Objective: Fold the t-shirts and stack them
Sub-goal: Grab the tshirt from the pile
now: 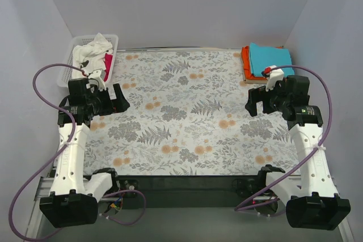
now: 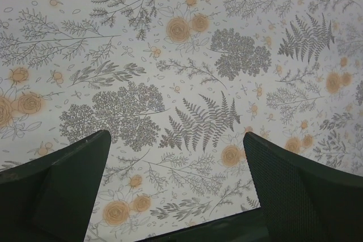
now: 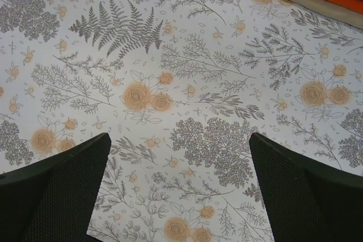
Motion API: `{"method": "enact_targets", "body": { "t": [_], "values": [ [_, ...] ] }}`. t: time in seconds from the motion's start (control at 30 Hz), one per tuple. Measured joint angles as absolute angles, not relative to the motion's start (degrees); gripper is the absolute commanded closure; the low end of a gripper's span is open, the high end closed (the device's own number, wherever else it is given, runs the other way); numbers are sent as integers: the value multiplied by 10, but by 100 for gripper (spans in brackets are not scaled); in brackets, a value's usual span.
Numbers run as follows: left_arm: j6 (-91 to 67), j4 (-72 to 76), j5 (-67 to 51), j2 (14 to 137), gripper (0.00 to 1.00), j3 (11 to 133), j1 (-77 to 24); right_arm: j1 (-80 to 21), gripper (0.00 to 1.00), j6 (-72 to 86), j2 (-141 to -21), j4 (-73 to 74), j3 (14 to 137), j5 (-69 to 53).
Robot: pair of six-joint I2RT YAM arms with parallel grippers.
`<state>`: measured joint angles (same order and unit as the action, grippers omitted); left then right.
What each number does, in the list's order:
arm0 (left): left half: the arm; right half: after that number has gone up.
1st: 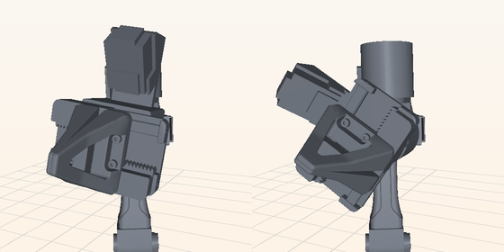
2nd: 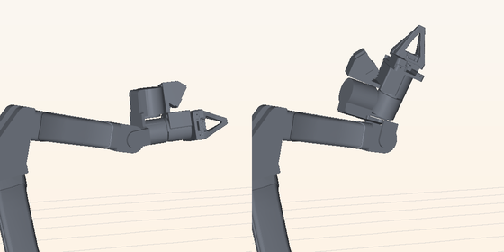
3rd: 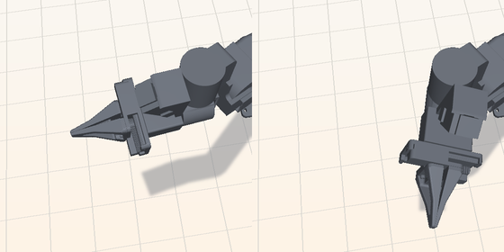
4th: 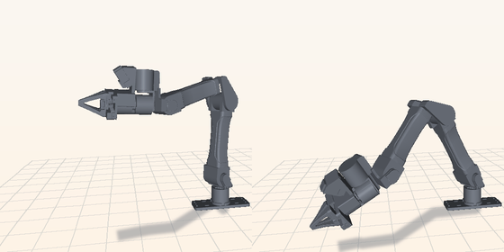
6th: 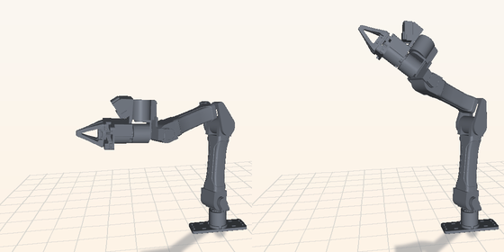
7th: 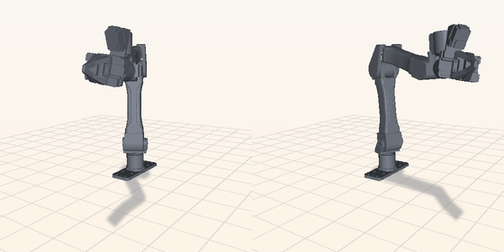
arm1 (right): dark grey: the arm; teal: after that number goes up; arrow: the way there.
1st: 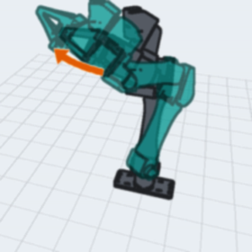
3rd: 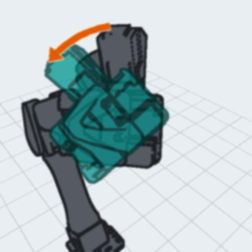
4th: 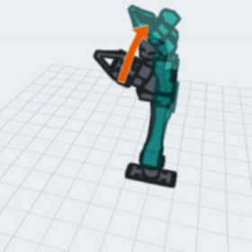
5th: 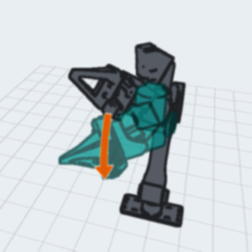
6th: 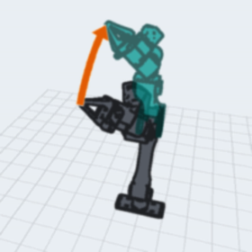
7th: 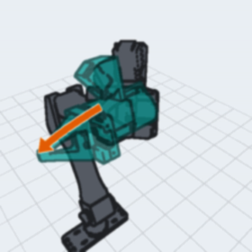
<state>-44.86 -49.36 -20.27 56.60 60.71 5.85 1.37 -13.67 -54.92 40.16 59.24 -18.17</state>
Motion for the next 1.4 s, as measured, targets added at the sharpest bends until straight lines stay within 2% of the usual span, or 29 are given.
{"method": "enact_targets", "body": {
  "t": [0.13,0.33,0.6,0.77,0.83,0.87,0.97,1.3,1.37,1.4],
  "values": [
    [-431,-506,-206,604,2,641,58,14,2,-138,-558,403,592,-186],
    [-422,-497,-201,716,2,760,58,14,2,-142,-586,405,592,-209],
    [-411,-454,-165,973,5,1047,79,14,2,-150,-622,406,593,-224],
    [-416,-441,-139,1168,14,1267,114,14,2,-152,-633,410,599,-229],
    [-418,-430,-127,1225,18,1317,127,14,2,-152,-638,411,600,-230],
    [-419,-424,-119,1250,23,1331,135,14,2,-152,-641,412,601,-231],
    [-425,-398,-103,1301,27,1335,156,14,2,-152,-653,415,603,-231],
    [-425,-332,-96,1377,29,1307,189,14,2,-153,-682,420,603,-231],
    [-425,-319,-96,1388,33,1298,188,14,2,-153,-684,420,603,-231],
    [-424,-317,-98,1395,40,1297,187,14,2,-153,-686,421,603,-231]
  ]
}}
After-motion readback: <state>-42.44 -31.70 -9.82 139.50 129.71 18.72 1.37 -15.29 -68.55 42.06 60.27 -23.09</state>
